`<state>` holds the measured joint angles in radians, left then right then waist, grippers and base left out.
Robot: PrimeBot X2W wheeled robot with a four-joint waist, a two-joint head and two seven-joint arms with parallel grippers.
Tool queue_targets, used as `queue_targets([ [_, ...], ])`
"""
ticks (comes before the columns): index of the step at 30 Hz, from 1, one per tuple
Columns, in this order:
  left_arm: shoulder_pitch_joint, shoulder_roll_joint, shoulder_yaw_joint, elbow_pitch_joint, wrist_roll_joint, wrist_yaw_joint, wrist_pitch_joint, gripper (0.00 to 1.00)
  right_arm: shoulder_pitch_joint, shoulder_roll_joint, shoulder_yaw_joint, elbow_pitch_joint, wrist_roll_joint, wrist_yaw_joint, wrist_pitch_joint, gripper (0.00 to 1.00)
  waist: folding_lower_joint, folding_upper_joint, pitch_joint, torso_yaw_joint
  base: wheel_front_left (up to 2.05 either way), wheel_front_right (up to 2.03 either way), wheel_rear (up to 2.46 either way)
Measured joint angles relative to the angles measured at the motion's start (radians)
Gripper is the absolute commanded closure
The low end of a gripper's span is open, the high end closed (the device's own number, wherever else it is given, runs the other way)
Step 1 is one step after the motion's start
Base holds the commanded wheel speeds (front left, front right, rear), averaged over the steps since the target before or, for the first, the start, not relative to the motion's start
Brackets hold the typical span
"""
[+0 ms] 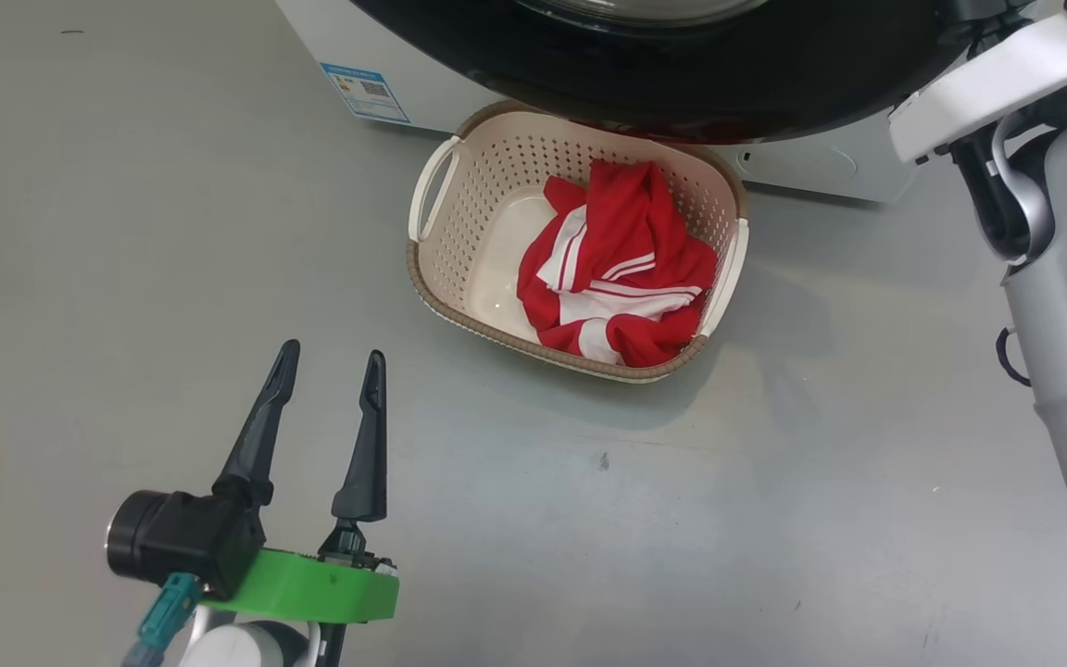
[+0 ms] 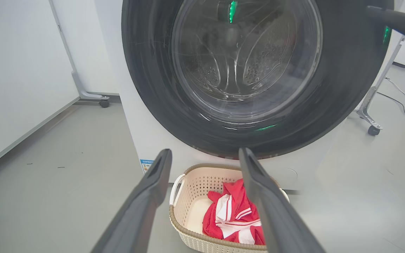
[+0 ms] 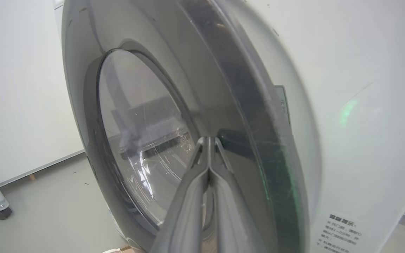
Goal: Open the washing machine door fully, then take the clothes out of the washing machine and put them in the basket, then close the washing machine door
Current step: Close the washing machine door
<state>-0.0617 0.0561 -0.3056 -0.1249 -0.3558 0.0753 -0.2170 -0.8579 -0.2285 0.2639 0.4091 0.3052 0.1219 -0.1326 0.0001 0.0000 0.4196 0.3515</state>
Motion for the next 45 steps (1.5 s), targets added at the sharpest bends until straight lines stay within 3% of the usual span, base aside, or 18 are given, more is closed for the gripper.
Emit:
queue_targets([
  [23,-0.035,-0.007,-0.04,0.026,0.007,-0.002,-0.013,0.0,-0.185,-0.05,-0.042,0.218,-0.001,0.0,0.003,1.0,0.0,0.0,0.025,0.07,0.0,0.0,0.0],
  [37,-0.036,-0.007,-0.045,0.056,0.015,-0.001,-0.013,0.0,-0.202,-0.03,-0.024,0.308,0.002,0.001,-0.051,1.0,0.0,0.0,0.004,0.061,0.0,0.0,0.0],
  [45,-0.036,-0.007,-0.04,0.055,0.022,-0.001,-0.014,0.0,-0.173,0.027,0.014,0.301,0.02,0.0,-0.091,1.0,0.0,0.0,-0.018,0.027,0.0,0.0,0.0],
])
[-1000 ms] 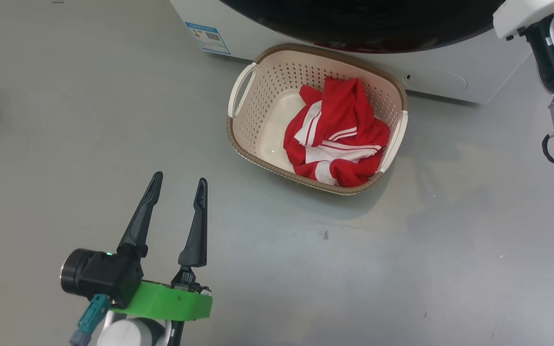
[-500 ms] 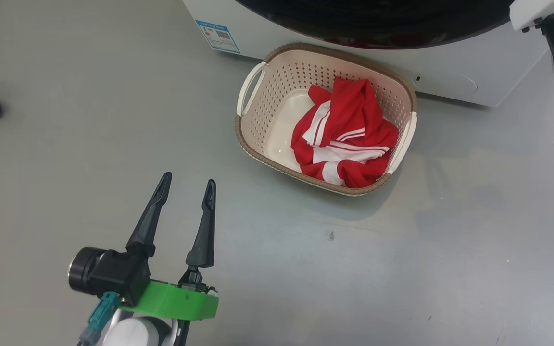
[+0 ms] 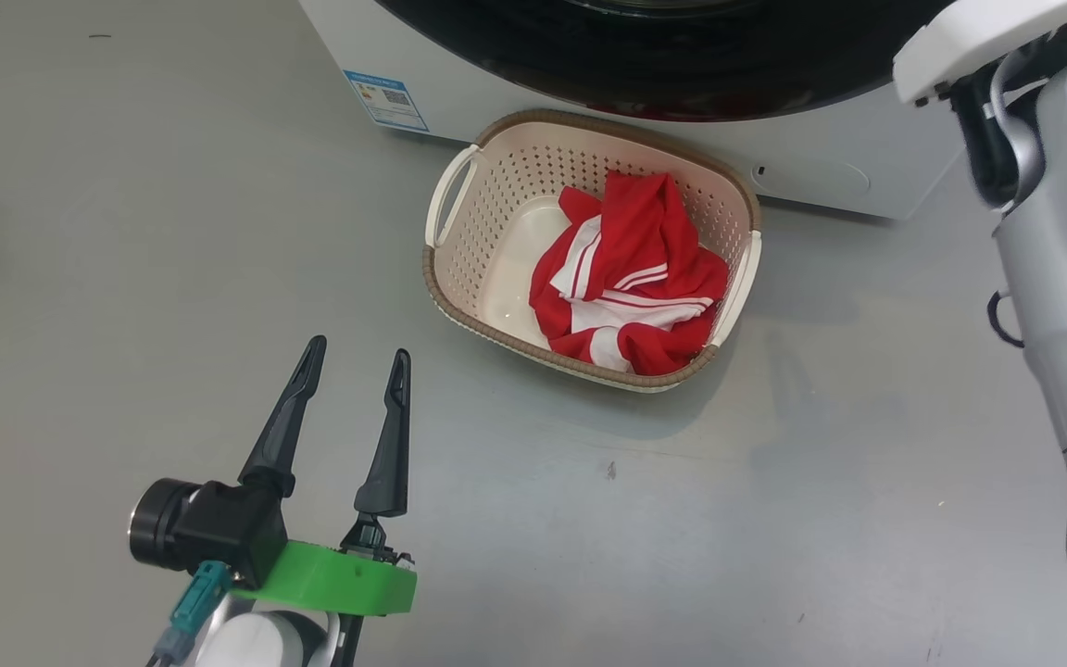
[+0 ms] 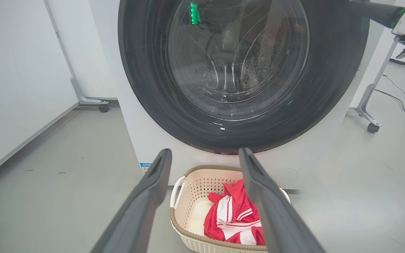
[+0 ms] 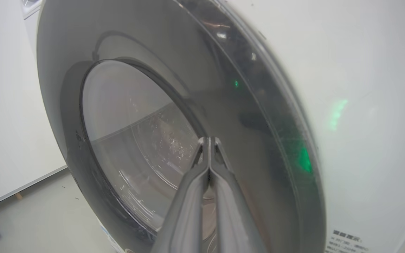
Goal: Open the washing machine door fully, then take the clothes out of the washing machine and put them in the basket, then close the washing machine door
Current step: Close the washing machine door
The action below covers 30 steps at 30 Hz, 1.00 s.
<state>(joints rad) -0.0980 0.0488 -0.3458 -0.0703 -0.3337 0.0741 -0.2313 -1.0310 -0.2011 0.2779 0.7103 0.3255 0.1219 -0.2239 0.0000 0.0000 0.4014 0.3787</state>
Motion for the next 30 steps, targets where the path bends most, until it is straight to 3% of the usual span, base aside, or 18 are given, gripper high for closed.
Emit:
queue_targets([
  [8,0.0,0.003,0.018,0.001,0.0,0.0,0.0,0.0,0.091,0.049,0.012,-0.046,0.03,0.0,-0.023,0.98,0.0,0.0,-0.017,-0.042,0.0,0.0,0.0],
  [11,0.0,0.006,0.019,0.007,0.0,0.0,0.0,0.0,0.139,0.058,0.016,-0.068,0.035,0.0,-0.026,0.46,0.0,0.0,-0.027,-0.062,0.0,0.0,0.0],
  [12,0.0,0.007,0.019,0.011,0.0,0.0,0.0,0.0,0.16,0.058,0.016,-0.072,0.035,0.0,-0.028,0.16,0.0,0.0,-0.032,-0.068,0.0,0.0,0.0],
  [13,0.0,0.009,0.02,0.014,0.0,0.0,0.0,0.0,0.182,0.058,0.015,-0.076,0.037,0.0,-0.029,0.0,0.0,0.0,-0.037,-0.073,0.0,0.0,0.0],
  [30,0.002,0.033,0.034,0.063,-0.002,0.001,0.002,0.0,0.5,0.076,-0.049,-0.221,0.042,-0.013,-0.029,0.0,0.0,0.0,-0.145,-0.159,0.0,0.0,0.0],
])
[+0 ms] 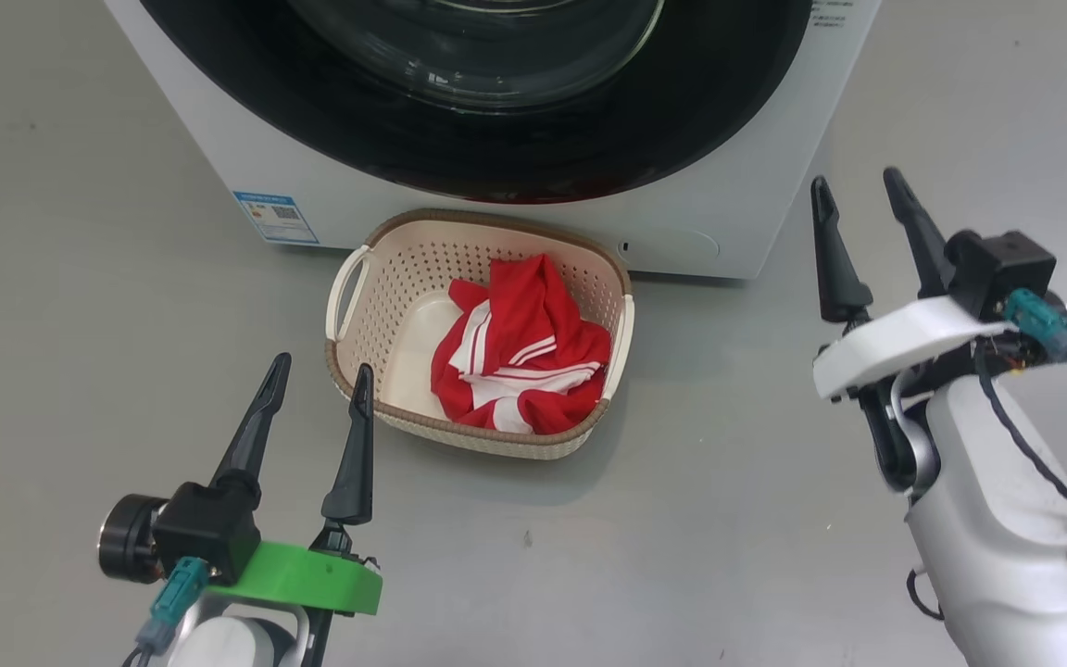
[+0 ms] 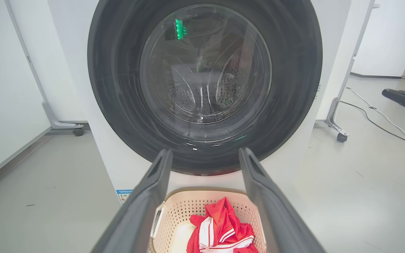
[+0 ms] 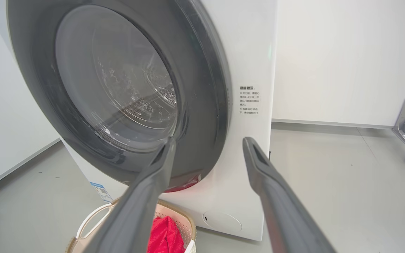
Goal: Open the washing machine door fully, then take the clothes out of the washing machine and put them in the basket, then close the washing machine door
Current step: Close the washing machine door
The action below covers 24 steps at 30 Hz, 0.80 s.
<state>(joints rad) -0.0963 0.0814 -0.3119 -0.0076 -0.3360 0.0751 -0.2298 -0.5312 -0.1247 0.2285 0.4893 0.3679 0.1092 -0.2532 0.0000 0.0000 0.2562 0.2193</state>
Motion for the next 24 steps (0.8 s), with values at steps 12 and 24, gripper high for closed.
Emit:
queue_targets([
  [12,0.065,0.011,-0.001,0.037,-0.013,-0.001,0.01,0.0,0.227,0.03,-0.034,-0.088,0.002,-0.034,0.0,0.0,0.0,0.0,-0.103,-0.064,0.0,0.0,0.0],
  [24,0.143,0.028,0.001,0.045,-0.034,-0.001,0.028,0.0,0.408,0.049,-0.008,-0.178,-0.016,-0.054,0.0,0.0,-0.0001,0.0,-0.195,-0.138,0.0,0.0,0.0],
])
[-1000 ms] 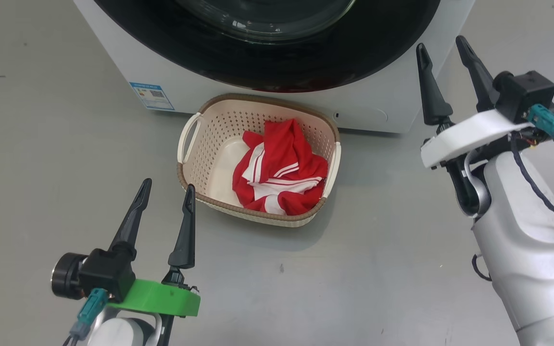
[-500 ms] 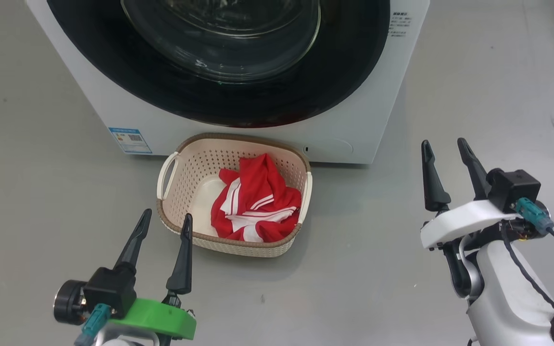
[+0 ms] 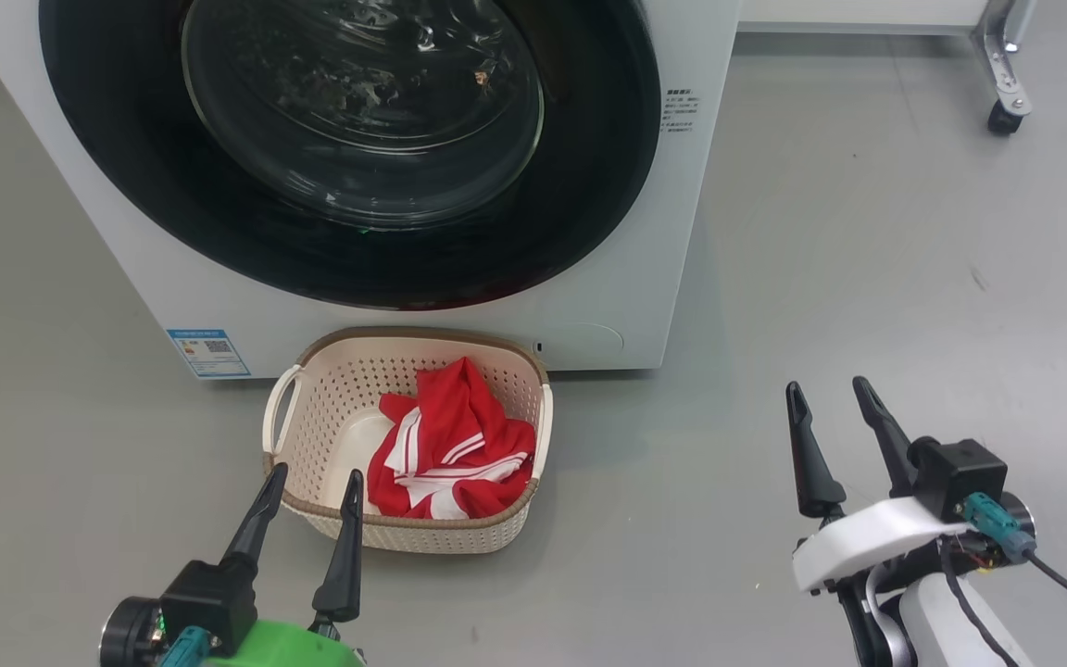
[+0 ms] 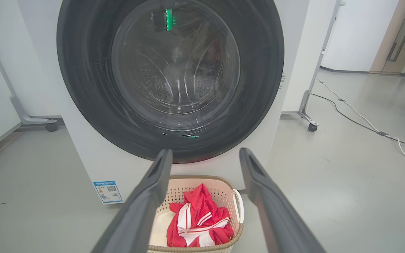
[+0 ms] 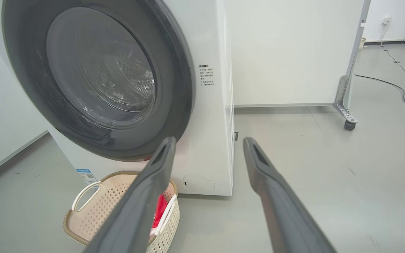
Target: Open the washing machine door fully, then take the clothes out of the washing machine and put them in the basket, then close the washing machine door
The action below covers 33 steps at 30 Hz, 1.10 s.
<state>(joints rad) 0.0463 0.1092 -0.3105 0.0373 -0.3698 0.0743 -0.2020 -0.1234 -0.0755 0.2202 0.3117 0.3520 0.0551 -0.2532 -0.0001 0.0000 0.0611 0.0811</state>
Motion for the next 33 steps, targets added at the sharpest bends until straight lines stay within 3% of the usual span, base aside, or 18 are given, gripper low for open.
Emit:
queue_targets([
  [13,0.043,0.002,-0.013,-0.005,0.0,0.0,0.027,0.0,0.139,0.006,0.006,-0.069,-0.004,-0.027,0.0,0.0,0.0,0.0,-0.065,-0.046,0.0,0.0,0.0],
  [33,0.048,0.007,-0.017,-0.038,0.0,0.001,0.049,0.0,0.216,0.012,0.007,-0.145,-0.008,-0.049,0.0,0.0,0.0,0.0,-0.075,-0.042,0.0,0.0,0.0],
])
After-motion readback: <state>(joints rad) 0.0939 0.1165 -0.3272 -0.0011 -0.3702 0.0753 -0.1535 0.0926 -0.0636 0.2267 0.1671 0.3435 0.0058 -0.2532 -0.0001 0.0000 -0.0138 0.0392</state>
